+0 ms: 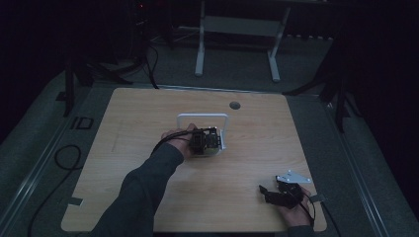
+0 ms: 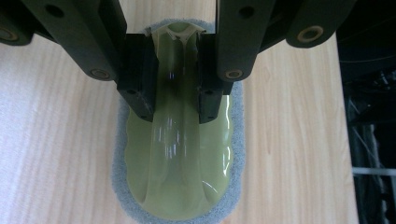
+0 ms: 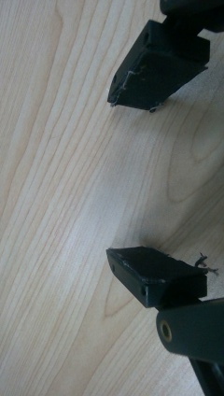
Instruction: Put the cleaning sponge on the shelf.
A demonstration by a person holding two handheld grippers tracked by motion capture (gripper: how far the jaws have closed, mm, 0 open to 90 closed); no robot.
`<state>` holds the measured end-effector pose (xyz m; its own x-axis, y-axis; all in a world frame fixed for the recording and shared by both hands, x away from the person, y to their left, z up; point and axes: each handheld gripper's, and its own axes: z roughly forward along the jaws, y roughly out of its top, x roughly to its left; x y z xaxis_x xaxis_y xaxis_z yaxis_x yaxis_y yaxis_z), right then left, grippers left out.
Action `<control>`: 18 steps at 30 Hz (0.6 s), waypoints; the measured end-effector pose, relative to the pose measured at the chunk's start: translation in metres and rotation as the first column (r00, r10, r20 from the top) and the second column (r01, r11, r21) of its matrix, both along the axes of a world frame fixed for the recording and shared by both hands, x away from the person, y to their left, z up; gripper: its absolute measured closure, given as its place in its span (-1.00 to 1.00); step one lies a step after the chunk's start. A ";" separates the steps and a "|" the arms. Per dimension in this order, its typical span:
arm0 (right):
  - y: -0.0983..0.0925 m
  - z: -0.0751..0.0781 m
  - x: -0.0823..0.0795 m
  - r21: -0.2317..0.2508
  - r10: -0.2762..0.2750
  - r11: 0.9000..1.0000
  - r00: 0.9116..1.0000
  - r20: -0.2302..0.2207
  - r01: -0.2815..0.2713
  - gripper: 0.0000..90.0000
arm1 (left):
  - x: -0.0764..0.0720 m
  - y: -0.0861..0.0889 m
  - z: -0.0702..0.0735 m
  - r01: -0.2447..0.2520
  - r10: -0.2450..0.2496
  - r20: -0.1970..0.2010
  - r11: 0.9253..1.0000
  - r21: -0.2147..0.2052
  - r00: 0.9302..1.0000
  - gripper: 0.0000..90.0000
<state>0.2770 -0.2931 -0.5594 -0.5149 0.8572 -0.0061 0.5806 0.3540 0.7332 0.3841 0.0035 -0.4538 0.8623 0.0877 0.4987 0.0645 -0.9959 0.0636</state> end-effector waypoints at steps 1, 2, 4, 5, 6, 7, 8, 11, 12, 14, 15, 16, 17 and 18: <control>0.000 0.000 0.000 0.000 -0.001 1.000 1.000 -0.001 0.001 -0.53 | 0.001 -0.001 -0.001 0.004 -0.004 0.003 1.000 0.001 1.000 0.59; 0.000 0.000 0.000 0.000 0.000 1.000 1.000 0.000 0.000 -0.53 | 0.001 -0.002 -0.002 0.001 -0.001 0.004 1.000 0.008 1.000 0.59; 0.000 0.000 0.000 0.000 0.000 1.000 1.000 0.000 0.000 -0.53 | 0.001 -0.003 -0.003 0.003 -0.003 0.005 1.000 0.010 1.000 0.59; 0.000 0.000 0.000 0.000 0.000 1.000 1.000 -0.001 0.000 -0.53 | 0.002 -0.003 -0.004 0.005 -0.006 0.007 1.000 0.014 1.000 0.59; 0.000 0.000 0.000 0.000 0.001 1.000 1.000 0.000 -0.001 -0.53 | 0.003 -0.003 -0.005 0.004 -0.004 0.006 1.000 0.021 1.000 0.59; 0.000 0.000 0.000 0.000 0.000 1.000 1.000 -0.001 0.000 -0.53 | 0.003 -0.003 -0.005 0.004 -0.004 0.008 1.000 0.022 1.000 0.59; 0.000 0.000 0.000 0.000 0.001 1.000 1.000 -0.001 -0.001 -0.53 | 0.004 -0.003 -0.006 0.001 -0.001 0.007 1.000 0.023 1.000 0.59; 0.000 0.000 0.000 -0.001 0.002 1.000 1.000 0.000 -0.002 -0.53 | 0.006 -0.002 -0.007 -0.004 0.004 0.010 1.000 0.026 1.000 0.59; 0.000 0.000 0.000 -0.001 0.001 1.000 1.000 -0.001 -0.001 -0.53 | 0.007 -0.002 -0.008 -0.006 0.006 0.013 1.000 0.025 1.000 0.59; 0.000 0.000 0.000 -0.001 0.002 1.000 1.000 0.000 -0.002 -0.53 | 0.008 -0.002 -0.009 -0.007 0.007 0.013 1.000 0.027 1.000 0.59; 0.000 0.000 0.000 -0.001 0.002 1.000 1.000 0.000 -0.002 -0.53 | 0.008 -0.002 -0.010 -0.008 0.007 0.016 1.000 0.027 1.000 0.59; 0.000 0.000 0.000 -0.001 0.002 1.000 1.000 0.000 -0.002 -0.53 | 0.009 -0.002 -0.011 -0.008 0.008 0.015 1.000 0.025 1.000 0.59; 0.000 0.000 0.000 -0.001 0.002 1.000 1.000 0.000 -0.002 -0.53 | 0.009 -0.003 -0.011 -0.008 0.007 0.013 1.000 0.023 1.000 0.59; 0.000 0.000 0.000 -0.001 0.001 1.000 1.000 0.000 -0.001 -0.53 | 0.009 -0.003 -0.012 -0.008 0.007 0.010 1.000 0.021 1.000 0.59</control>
<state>0.2770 -0.2931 -0.5594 -0.5159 0.8566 -0.0065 0.5803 0.3551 0.7329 0.3934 0.0007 -0.4654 0.8565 0.0834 0.5094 0.0714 -0.9965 0.0431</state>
